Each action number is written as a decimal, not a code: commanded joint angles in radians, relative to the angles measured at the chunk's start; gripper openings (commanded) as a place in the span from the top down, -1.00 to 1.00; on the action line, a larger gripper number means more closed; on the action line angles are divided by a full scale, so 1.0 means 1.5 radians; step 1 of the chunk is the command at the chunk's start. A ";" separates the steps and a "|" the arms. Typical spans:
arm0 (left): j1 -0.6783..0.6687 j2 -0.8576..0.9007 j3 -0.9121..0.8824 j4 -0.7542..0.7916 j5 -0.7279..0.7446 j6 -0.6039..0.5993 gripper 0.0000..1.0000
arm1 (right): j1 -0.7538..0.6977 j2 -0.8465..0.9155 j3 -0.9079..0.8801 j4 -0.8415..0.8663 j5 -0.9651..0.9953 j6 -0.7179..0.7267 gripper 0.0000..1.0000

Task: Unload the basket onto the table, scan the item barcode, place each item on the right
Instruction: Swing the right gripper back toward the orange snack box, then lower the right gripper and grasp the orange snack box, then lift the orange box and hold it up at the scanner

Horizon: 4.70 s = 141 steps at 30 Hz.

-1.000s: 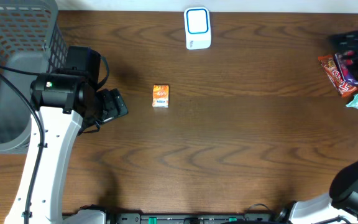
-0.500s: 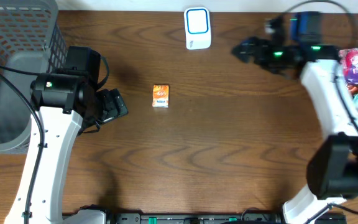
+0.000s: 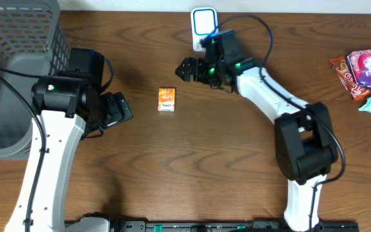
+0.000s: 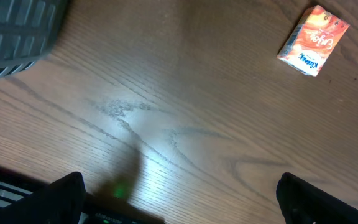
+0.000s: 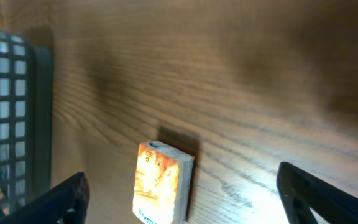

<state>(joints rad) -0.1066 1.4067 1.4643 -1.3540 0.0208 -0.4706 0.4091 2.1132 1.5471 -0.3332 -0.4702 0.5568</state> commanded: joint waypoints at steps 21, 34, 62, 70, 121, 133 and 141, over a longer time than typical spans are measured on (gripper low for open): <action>0.002 0.003 0.003 -0.002 -0.004 0.002 -0.96 | 0.096 0.040 -0.006 -0.071 0.066 0.068 -0.46; 0.002 0.003 0.003 -0.002 -0.004 0.002 -0.96 | 0.110 0.048 -0.007 -0.068 0.098 0.068 -0.43; 0.002 0.003 0.003 -0.002 -0.004 0.002 -0.96 | 0.063 0.107 -0.007 -0.030 -0.444 -0.069 0.98; 0.002 0.003 0.003 -0.002 -0.004 0.002 -0.96 | 0.053 0.107 -0.007 -0.043 -0.658 -0.175 0.98; 0.002 0.003 0.003 -0.002 -0.004 0.002 -0.96 | -0.189 -0.118 0.050 -0.122 -0.563 -0.154 0.98; 0.002 0.003 0.003 -0.002 -0.004 0.002 -0.96 | -0.127 -0.158 0.052 -0.136 -0.172 -0.077 0.97; 0.002 0.003 0.003 -0.002 -0.004 0.002 -0.95 | -0.025 -0.188 0.112 -0.244 0.352 -0.164 0.98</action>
<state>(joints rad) -0.1066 1.4067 1.4647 -1.3540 0.0208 -0.4706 0.3172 1.8763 1.6596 -0.6964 -0.3359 0.4042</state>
